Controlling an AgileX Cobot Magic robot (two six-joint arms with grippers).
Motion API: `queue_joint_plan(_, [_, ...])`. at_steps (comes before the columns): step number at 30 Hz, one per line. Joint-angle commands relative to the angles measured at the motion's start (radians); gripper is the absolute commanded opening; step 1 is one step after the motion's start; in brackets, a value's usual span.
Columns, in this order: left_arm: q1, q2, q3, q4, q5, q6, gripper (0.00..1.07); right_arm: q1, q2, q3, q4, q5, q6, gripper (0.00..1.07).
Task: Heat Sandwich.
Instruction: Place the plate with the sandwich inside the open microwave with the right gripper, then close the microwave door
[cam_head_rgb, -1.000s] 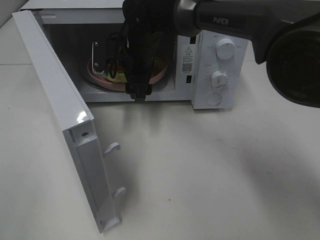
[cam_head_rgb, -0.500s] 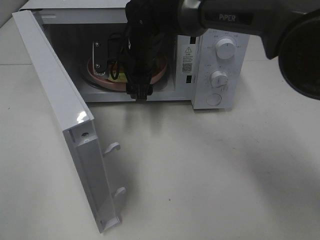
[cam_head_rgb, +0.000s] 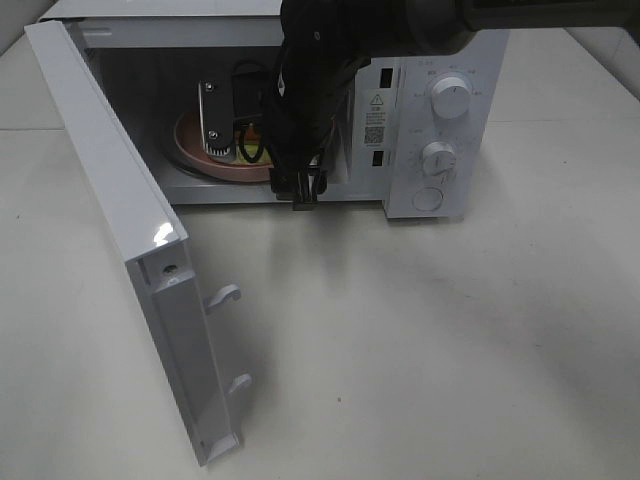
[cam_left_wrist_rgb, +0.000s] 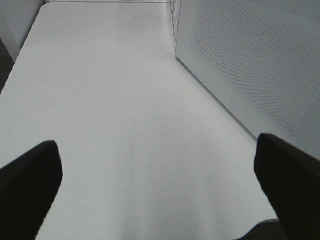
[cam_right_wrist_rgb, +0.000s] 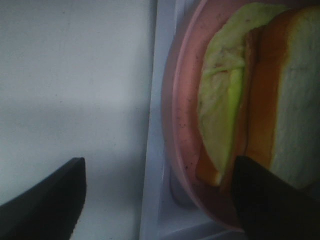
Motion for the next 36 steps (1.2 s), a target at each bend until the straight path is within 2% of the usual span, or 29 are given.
queue_joint_plan(1, [-0.005, -0.017, 0.001, 0.003, -0.005, -0.003, 1.00, 0.008, -0.037, 0.045, -0.006, -0.029, -0.006, 0.76])
queue_joint_plan(18, [-0.005, -0.017, 0.001, 0.003, -0.005, -0.003, 1.00, 0.009, -0.269, 0.356, -0.004, -0.121, 0.054, 0.76])
queue_joint_plan(36, [-0.005, -0.017, 0.001, 0.003, -0.005, -0.003, 1.00, 0.009, -0.482, 0.593, -0.005, -0.143, 0.222, 0.76])
